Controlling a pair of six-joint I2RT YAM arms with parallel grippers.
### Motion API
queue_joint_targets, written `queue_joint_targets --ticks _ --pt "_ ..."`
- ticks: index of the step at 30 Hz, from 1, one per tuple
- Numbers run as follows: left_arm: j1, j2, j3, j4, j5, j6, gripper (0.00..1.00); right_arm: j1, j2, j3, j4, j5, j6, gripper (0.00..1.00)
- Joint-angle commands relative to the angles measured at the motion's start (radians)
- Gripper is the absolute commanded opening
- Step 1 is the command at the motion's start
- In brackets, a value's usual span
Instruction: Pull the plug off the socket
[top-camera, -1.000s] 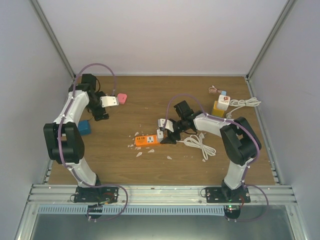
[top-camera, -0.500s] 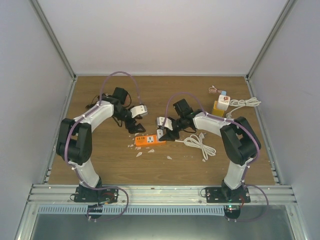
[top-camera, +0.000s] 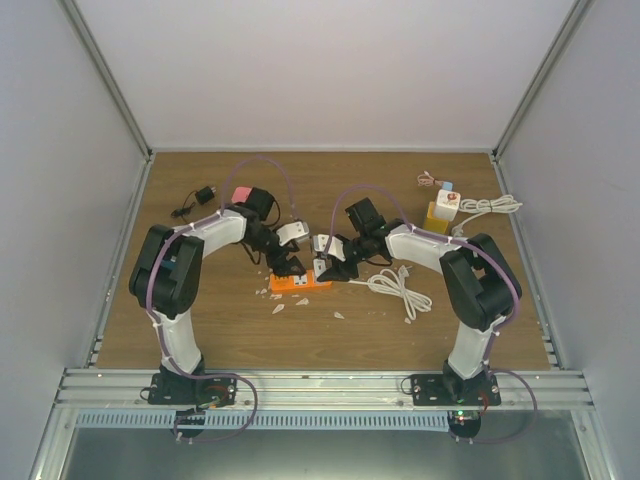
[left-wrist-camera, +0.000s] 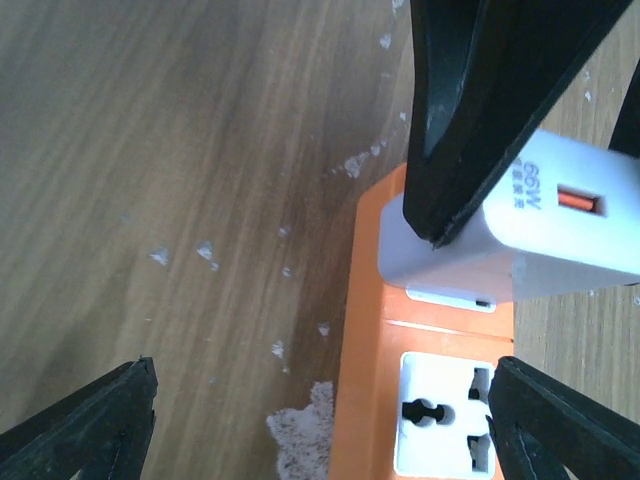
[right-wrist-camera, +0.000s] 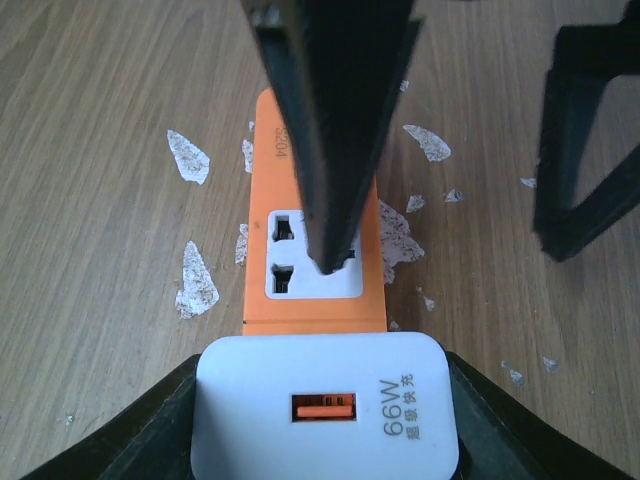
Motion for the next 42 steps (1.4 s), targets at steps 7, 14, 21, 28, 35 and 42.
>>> queue_joint_targets --ticks 7,14,21,28,35,42 --pt "-0.039 0.037 -0.084 0.065 -0.114 0.015 0.89 0.009 -0.024 0.006 -0.002 -0.025 0.004 0.34" --pt "-0.045 0.028 -0.129 0.08 -0.171 0.047 0.88 0.009 -0.053 0.018 0.002 -0.047 0.03 0.23" --pt "-0.048 0.034 -0.164 0.09 -0.204 0.056 0.88 -0.002 -0.092 0.029 -0.005 -0.068 0.049 0.2" --pt "-0.041 0.019 -0.167 0.1 -0.21 0.044 0.88 -0.033 -0.103 0.035 -0.03 -0.102 0.061 0.19" --pt "0.022 -0.09 -0.09 0.049 -0.011 0.054 0.91 -0.102 -0.142 0.029 -0.028 -0.184 0.099 0.19" --pt "0.033 -0.256 -0.077 0.059 0.174 0.1 0.92 -0.156 -0.182 0.052 0.027 -0.331 0.2 0.19"
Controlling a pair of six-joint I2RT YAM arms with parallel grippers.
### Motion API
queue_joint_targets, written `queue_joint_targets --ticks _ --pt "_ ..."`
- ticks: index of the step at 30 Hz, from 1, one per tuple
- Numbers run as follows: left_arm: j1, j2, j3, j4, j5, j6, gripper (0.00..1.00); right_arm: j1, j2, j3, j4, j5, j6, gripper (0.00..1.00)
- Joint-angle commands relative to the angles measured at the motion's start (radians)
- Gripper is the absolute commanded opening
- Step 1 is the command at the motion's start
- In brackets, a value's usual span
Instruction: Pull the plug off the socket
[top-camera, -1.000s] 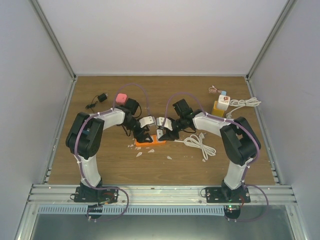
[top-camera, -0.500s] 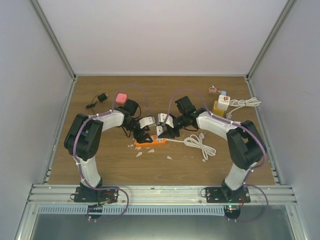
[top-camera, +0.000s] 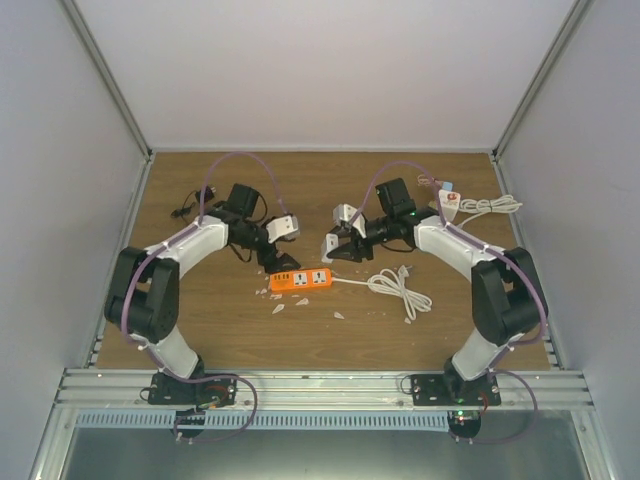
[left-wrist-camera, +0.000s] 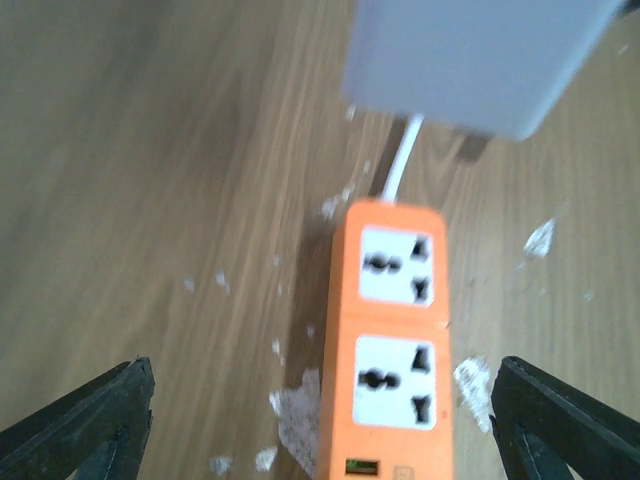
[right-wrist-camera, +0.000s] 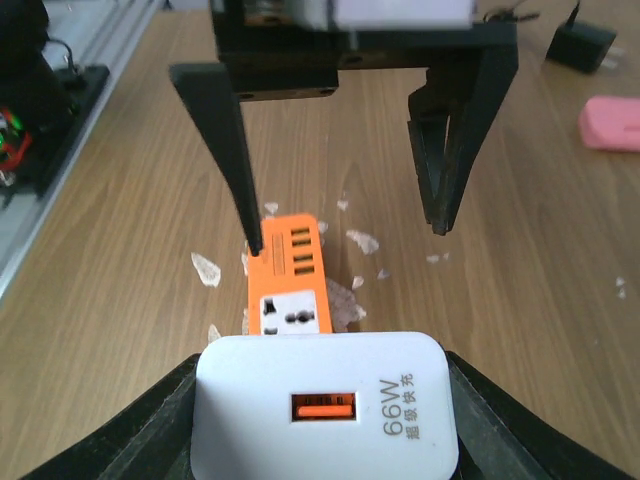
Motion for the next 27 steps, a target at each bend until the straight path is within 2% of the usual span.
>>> queue_joint_targets --ticks 1,7,9,14,22,27 --pt "-0.003 -0.126 0.033 0.018 0.188 0.046 0.92 -0.025 -0.049 0.042 0.061 -0.156 0.092 0.19" --pt "-0.012 -0.247 -0.004 0.171 0.354 -0.032 0.89 -0.033 -0.109 0.003 0.199 -0.258 0.215 0.19" --pt "-0.021 -0.248 0.015 0.161 0.391 -0.042 0.88 -0.033 -0.123 -0.006 0.24 -0.268 0.254 0.19" --pt "-0.072 -0.238 0.027 0.183 0.346 -0.084 0.85 -0.032 -0.159 -0.032 0.341 -0.283 0.348 0.19" --pt "-0.121 -0.231 0.034 0.26 0.258 -0.195 0.8 -0.032 -0.159 -0.041 0.385 -0.309 0.399 0.19" --pt "-0.128 -0.227 0.051 0.265 0.244 -0.208 0.77 -0.031 -0.151 -0.06 0.433 -0.31 0.442 0.19"
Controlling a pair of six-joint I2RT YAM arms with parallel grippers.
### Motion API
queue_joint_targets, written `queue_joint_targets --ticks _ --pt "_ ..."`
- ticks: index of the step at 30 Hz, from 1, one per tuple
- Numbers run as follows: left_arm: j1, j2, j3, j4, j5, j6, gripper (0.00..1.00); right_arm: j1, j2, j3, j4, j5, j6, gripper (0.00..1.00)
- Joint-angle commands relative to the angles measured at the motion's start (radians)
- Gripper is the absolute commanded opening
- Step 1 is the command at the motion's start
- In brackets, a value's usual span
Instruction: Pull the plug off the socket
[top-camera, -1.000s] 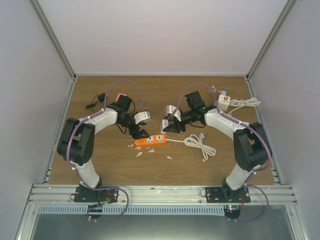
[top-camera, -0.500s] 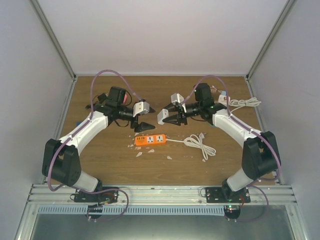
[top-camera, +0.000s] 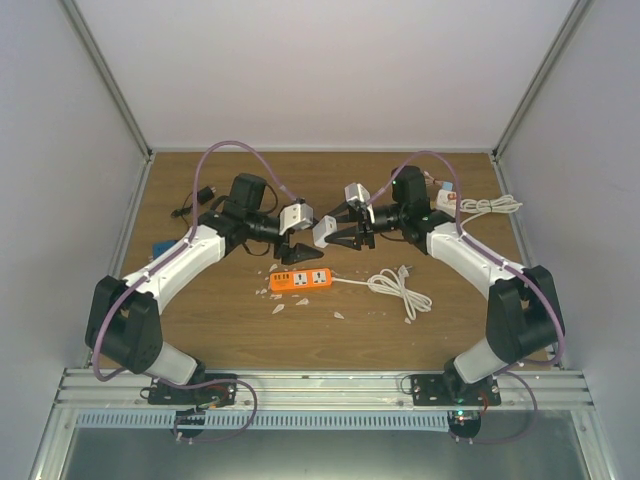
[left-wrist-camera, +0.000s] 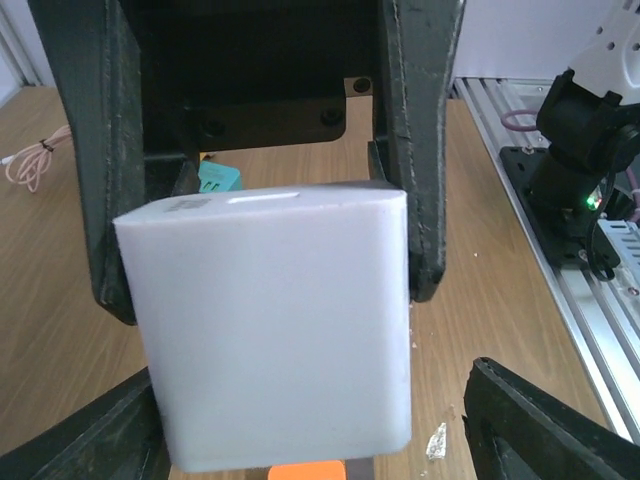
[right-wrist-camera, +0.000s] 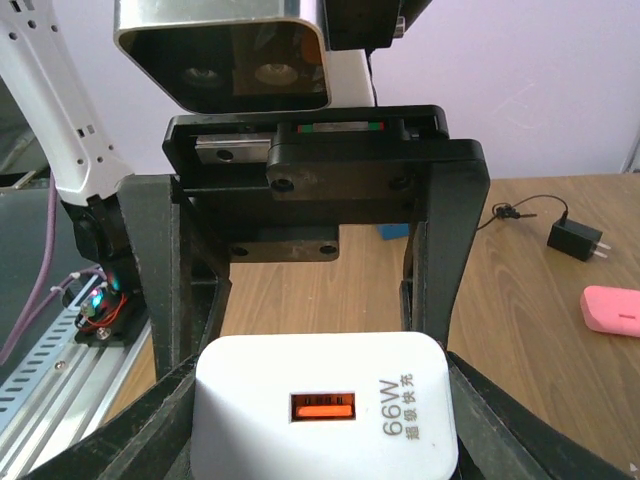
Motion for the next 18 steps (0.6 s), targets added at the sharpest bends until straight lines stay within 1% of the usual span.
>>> queue_joint_targets --ticks 1,3,6,10,11,14,18 --pt "-0.01 0.01 0.042 0.054 -0.012 -0.027 0.75 -0.003 -0.009 -0.019 0.084 -0.03 0.059 0.19" --pt "-0.011 0.012 0.051 0.053 -0.012 -0.03 0.69 -0.003 -0.004 -0.022 0.097 -0.023 0.073 0.19" --pt "-0.012 0.012 0.052 0.057 -0.038 -0.036 0.52 -0.003 -0.002 -0.025 0.106 -0.018 0.084 0.19" --pt "-0.01 0.013 0.048 0.059 -0.076 -0.044 0.39 -0.003 0.003 -0.027 0.112 -0.012 0.097 0.21" --pt "-0.009 0.013 0.048 0.057 -0.077 -0.047 0.36 -0.003 0.006 -0.025 0.109 -0.01 0.097 0.24" --pt "0.008 0.012 0.045 0.042 -0.071 -0.054 0.31 -0.01 0.014 -0.007 0.073 0.003 0.084 0.42" --pt "0.06 0.004 0.032 -0.002 -0.083 -0.02 0.28 -0.031 0.02 0.026 -0.022 0.019 0.03 0.65"
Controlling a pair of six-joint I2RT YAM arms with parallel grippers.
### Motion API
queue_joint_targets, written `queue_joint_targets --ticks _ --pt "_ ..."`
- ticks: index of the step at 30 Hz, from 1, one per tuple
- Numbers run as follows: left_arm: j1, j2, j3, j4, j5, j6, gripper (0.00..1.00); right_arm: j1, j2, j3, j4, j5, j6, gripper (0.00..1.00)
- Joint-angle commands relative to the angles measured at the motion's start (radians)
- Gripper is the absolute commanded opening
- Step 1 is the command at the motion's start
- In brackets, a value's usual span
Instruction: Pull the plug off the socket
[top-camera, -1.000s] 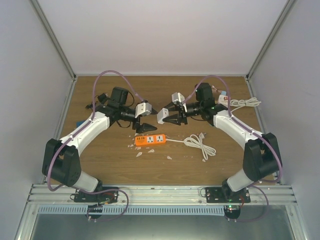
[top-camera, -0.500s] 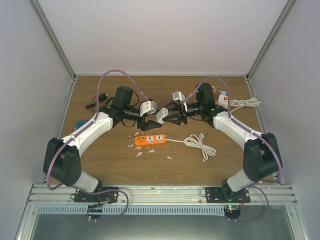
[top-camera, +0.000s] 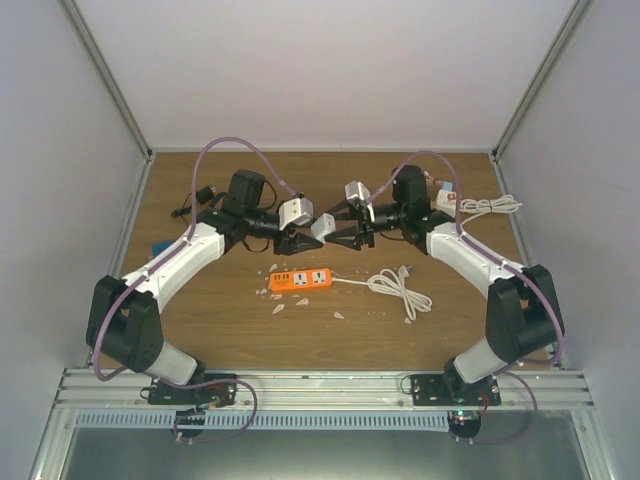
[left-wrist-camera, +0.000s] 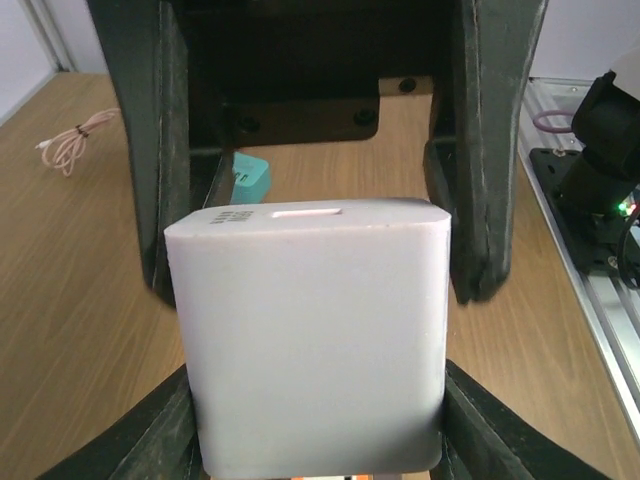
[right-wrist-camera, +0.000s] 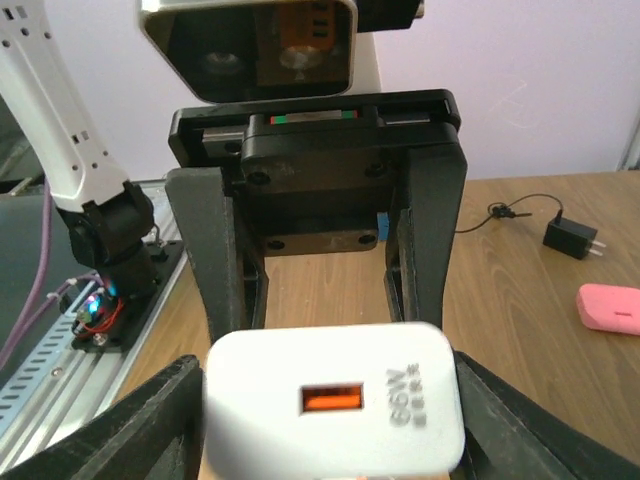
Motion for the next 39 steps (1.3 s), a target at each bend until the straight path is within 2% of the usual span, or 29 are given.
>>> queue_joint_targets --ticks 1,3,7,13,20,26,34,39 --pt "0.066 -0.006 0.0 -0.022 -0.053 0.041 0.28 -0.032 0.017 0.045 -0.103 0.028 -0.036 0.69" --pt "0.096 -0.002 0.006 -0.067 -0.099 0.086 0.28 -0.039 0.024 0.055 -0.145 0.059 -0.06 0.76" --pt "0.181 0.031 0.042 -0.171 -0.157 0.165 0.27 -0.045 0.05 0.087 -0.251 0.109 -0.137 0.82" --pt "0.335 0.092 0.052 -0.279 -0.298 0.251 0.27 -0.047 0.077 0.104 -0.399 0.189 -0.276 0.82" --pt "0.491 0.218 0.056 -0.273 -0.542 0.289 0.28 -0.046 0.113 0.101 -0.557 0.371 -0.408 0.8" --pt "0.538 0.336 0.109 -0.267 -0.644 0.281 0.29 -0.047 0.114 0.046 -0.607 0.548 -0.468 0.79" --pt "0.55 0.458 0.166 -0.24 -0.755 0.259 0.3 -0.047 0.096 -0.04 -0.646 0.699 -0.519 0.77" --pt "0.552 0.482 0.17 -0.226 -0.785 0.257 0.36 -0.047 0.083 -0.08 -0.67 0.763 -0.545 0.77"
